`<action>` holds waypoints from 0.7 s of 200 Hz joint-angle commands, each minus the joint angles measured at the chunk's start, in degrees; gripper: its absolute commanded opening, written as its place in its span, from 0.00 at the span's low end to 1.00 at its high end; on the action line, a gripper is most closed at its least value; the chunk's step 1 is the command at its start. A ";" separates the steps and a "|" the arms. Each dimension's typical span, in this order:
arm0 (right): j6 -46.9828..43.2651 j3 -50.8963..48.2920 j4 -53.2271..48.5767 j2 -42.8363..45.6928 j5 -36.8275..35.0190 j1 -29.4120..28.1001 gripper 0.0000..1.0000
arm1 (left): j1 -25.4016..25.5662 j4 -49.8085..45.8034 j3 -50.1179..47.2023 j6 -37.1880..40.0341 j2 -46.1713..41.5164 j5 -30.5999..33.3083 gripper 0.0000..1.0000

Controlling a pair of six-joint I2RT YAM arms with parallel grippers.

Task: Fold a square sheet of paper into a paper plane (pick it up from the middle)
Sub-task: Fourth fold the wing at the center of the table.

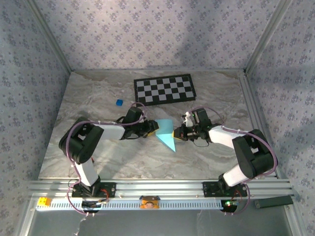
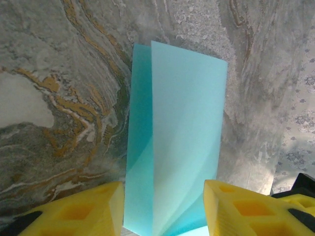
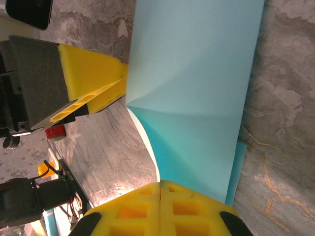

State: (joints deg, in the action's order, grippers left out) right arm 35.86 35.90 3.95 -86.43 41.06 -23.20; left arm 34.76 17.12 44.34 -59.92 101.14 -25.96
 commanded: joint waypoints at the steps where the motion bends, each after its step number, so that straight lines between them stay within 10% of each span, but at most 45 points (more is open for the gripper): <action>1: 1.23 -0.71 0.64 1.33 1.22 0.56 0.00 | -0.38 3.46 1.36 -1.49 1.57 -1.53 0.44; 140: 0.96 -1.58 0.54 1.65 1.61 1.27 0.00 | 0.05 7.33 2.52 -3.45 4.57 -3.33 0.26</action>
State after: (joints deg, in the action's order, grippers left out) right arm 36.67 34.98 4.60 -85.67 41.47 -22.37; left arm 34.54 22.59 45.50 -63.20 105.23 -27.94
